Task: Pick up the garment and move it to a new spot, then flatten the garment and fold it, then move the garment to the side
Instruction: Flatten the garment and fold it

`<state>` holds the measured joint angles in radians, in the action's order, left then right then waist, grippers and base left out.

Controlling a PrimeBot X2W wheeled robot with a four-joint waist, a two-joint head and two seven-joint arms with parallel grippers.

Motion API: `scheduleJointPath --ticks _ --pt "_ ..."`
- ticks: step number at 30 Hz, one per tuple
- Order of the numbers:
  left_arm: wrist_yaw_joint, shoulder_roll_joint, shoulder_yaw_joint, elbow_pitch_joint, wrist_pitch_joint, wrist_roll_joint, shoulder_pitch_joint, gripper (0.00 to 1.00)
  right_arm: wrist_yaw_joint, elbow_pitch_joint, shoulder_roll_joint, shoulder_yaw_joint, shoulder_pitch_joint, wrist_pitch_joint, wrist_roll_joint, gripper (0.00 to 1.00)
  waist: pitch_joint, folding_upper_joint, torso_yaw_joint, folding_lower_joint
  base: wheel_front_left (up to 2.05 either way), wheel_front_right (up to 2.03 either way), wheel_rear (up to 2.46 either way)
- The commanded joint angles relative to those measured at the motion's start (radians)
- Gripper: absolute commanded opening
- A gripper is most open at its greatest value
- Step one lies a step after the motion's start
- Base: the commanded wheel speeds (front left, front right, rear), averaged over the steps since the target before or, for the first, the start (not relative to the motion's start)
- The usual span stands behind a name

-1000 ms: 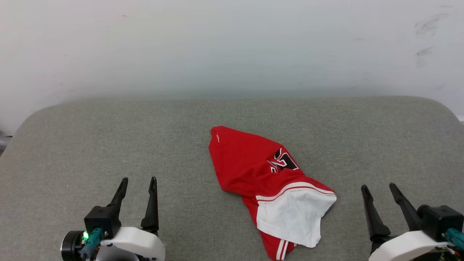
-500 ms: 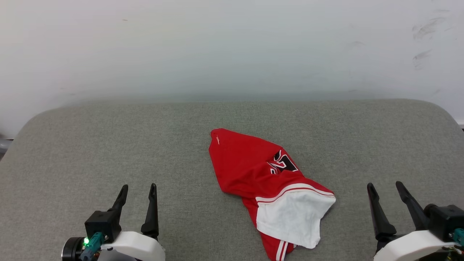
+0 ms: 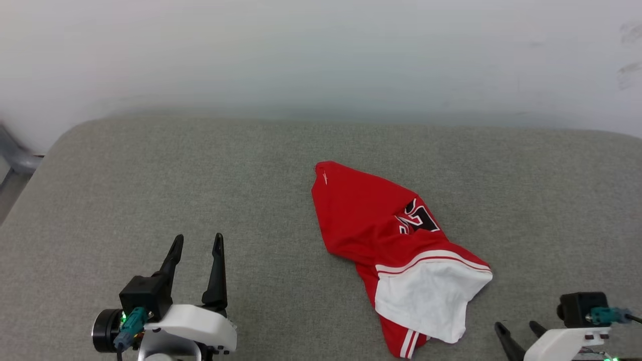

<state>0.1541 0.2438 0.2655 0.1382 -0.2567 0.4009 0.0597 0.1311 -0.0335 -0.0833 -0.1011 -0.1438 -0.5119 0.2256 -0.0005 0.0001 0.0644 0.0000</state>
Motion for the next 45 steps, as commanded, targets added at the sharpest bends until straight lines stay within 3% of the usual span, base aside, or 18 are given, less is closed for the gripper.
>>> scheduleJointPath --ticks 1,7,11,16,17,18,19,32,38,45 --pt "0.002 -0.006 0.002 -0.006 -0.004 0.0 0.022 1.0 -0.001 -0.01 -0.01 0.024 0.007 -0.026 0.018 1.0 0.035 -0.0001 0.025 0.0 0.0 0.0 0.0" --pt "-0.004 -0.026 0.004 -0.01 -0.008 -0.012 0.058 1.0 -0.001 -0.002 -0.047 0.123 0.071 -0.073 0.066 1.0 0.115 -0.0001 0.056 0.0 0.0 0.0 0.0" --pt "-0.014 -0.044 0.004 0.002 -0.01 -0.021 0.079 1.0 -0.001 0.06 -0.077 0.177 0.104 -0.092 0.088 1.0 0.153 -0.0001 0.07 0.0 0.0 0.0 0.0" --pt "-0.028 -0.059 -0.011 0.01 -0.01 -0.03 0.095 1.0 -0.001 0.148 -0.089 0.236 0.076 -0.191 0.14 1.0 0.172 -0.0001 0.077 0.0 0.0 0.0 0.0" --pt "-0.03 -0.063 -0.016 0.011 -0.01 -0.032 0.095 1.0 -0.001 0.156 -0.091 0.243 0.07 -0.207 0.146 0.91 0.173 -0.0001 0.076 0.0 0.0 0.0 0.0" --pt "-0.03 -0.066 -0.021 0.011 -0.011 -0.036 0.093 1.0 -0.001 0.162 -0.094 0.249 0.068 -0.218 0.152 0.41 0.172 -0.0001 0.074 0.0 0.0 0.0 0.0" --pt "-0.032 -0.07 -0.026 0.011 -0.011 -0.039 0.091 1.0 -0.001 0.162 -0.093 0.252 0.069 -0.219 0.164 0.0 0.17 -0.0001 0.071 0.0 0.0 0.0 0.0" --pt "-0.054 -0.085 -0.067 0.023 -0.009 -0.068 0.063 1.0 -0.001 -0.001 -0.221 0.17 0.328 -0.14 0.11 0.0 0.121 -0.0001 -0.005 0.0 0.0 0.0 0.0" --pt "-0.06 -0.09 -0.075 0.021 -0.009 -0.076 0.057 1.0 -0.001 0.028 -0.277 0.018 0.409 -0.178 0.106 0.0 0.124 -0.0001 -0.034 0.0 0.0 0.0 0.0" --pt "-0.064 -0.087 -0.086 0.01 -0.009 -0.084 0.062 1.0 -0.001 0.151 -0.289 -0.252 0.369 -0.213 0.123 0.0 0.159 -0.0001 -0.062 0.0 0.0 0.0 0.0"
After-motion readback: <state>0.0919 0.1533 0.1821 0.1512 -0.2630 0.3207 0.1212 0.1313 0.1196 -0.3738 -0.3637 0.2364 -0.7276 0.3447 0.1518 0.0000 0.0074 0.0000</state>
